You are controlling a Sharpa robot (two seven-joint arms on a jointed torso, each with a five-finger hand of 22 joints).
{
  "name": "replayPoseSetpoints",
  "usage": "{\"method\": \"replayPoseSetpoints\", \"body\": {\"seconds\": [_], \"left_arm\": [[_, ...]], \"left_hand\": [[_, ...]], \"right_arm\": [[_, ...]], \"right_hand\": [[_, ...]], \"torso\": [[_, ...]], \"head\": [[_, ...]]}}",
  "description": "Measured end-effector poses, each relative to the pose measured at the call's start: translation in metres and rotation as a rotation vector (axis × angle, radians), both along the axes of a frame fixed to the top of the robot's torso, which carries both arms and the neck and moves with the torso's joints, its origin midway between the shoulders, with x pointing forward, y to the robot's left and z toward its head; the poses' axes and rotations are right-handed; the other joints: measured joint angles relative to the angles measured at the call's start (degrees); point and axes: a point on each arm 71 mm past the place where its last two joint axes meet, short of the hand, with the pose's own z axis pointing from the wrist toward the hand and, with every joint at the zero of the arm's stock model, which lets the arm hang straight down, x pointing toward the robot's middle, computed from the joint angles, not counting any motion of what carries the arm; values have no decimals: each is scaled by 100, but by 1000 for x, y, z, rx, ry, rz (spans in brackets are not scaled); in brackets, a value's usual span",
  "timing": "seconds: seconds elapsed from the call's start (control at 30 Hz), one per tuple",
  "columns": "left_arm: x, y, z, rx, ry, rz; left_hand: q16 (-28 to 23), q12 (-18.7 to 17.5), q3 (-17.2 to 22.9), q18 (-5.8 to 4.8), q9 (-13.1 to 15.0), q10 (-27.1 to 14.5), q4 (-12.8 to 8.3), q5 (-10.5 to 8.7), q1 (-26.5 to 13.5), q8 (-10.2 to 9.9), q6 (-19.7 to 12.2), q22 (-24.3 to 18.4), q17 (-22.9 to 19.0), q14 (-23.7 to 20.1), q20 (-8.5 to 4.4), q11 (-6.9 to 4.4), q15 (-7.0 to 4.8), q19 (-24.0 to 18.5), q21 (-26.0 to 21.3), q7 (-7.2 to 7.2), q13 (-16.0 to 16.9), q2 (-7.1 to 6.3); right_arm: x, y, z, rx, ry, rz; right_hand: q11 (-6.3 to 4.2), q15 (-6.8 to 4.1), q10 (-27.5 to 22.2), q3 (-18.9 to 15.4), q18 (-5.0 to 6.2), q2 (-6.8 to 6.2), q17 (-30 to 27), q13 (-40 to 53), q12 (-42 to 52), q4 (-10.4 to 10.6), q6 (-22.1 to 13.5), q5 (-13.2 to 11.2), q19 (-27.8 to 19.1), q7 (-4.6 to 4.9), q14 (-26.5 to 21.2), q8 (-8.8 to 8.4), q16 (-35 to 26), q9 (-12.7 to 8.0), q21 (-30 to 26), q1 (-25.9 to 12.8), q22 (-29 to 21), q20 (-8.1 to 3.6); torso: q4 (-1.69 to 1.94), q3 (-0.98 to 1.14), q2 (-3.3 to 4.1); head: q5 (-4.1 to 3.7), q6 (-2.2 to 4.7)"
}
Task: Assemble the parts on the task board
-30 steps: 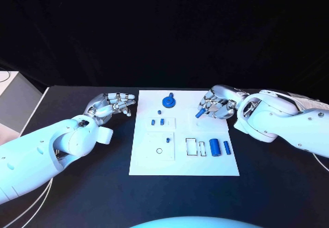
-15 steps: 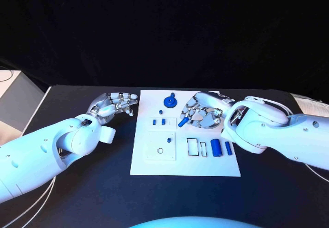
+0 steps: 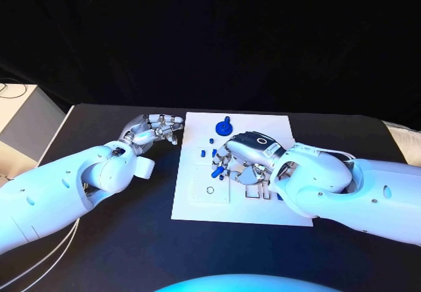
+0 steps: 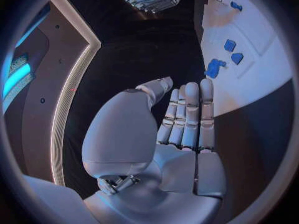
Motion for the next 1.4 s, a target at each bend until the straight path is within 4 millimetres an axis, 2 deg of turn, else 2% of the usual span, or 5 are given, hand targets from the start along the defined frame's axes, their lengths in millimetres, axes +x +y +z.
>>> {"method": "replayPoseSetpoints", "body": {"seconds": [0.17, 0.4, 1.13, 1.4], "left_arm": [[0, -2, 0, -4, -2, -3], [0, -4, 0, -8, -4, -5], [0, -2, 0, -10, -5, -2], [0, -1, 0, -10, -5, -1]], "left_hand": [[0, 0, 0, 0, 0, 0, 0, 0, 0, 0, 0, -2, 0, 0, 6, 0, 0, 6, 0, 0, 0, 0], [0, 0, -25, 0, 0, -32, 25, 0, 0, 0, -20, -11, 0, -21, 6, -4, 21, 5, -26, 20, 0, 0], [0, 0, -40, 0, 0, -41, 40, 0, 0, -1, -20, -10, 0, -21, 6, 0, 21, 5, -26, 20, 0, 0], [0, 0, -40, 0, 0, -41, 40, 0, 0, -1, -20, -15, -2, -21, 5, 0, 21, 5, -26, 20, 0, 0]], "right_arm": [[-7, 13, -9, -31, -40, 41], [-9, 23, -19, -65, -73, 61], [-9, 28, -36, -151, -93, 66], [-8, 27, -40, -171, -84, 66]], "right_hand": [[-1, 0, 0, 7, 0, -6, 14, 6, -1, -8, -1, 0, 21, 0, 0, 0, 0, 0, 19, -9, 23, -21], [-1, 0, 1, 8, 0, -8, 42, 10, -13, -22, -12, -16, 21, 0, 0, 0, 0, 1, 23, -22, 31, -21], [-6, 1, 37, 22, 1, -39, 51, 18, -36, -38, -37, -34, 20, -3, 1, 66, 22, 9, 45, -52, 66, -20], [-27, 1, 57, 38, 1, -62, 25, 17, -46, -55, -38, -44, 20, -2, 1, 67, 22, 24, 45, -73, 78, -20]], "torso": [[-3, 4, 1], [-1, 4, 8], [9, -2, 11], [5, 2, 12]], "head": [[55, -27], [91, -61], [144, -180], [153, -183]]}}
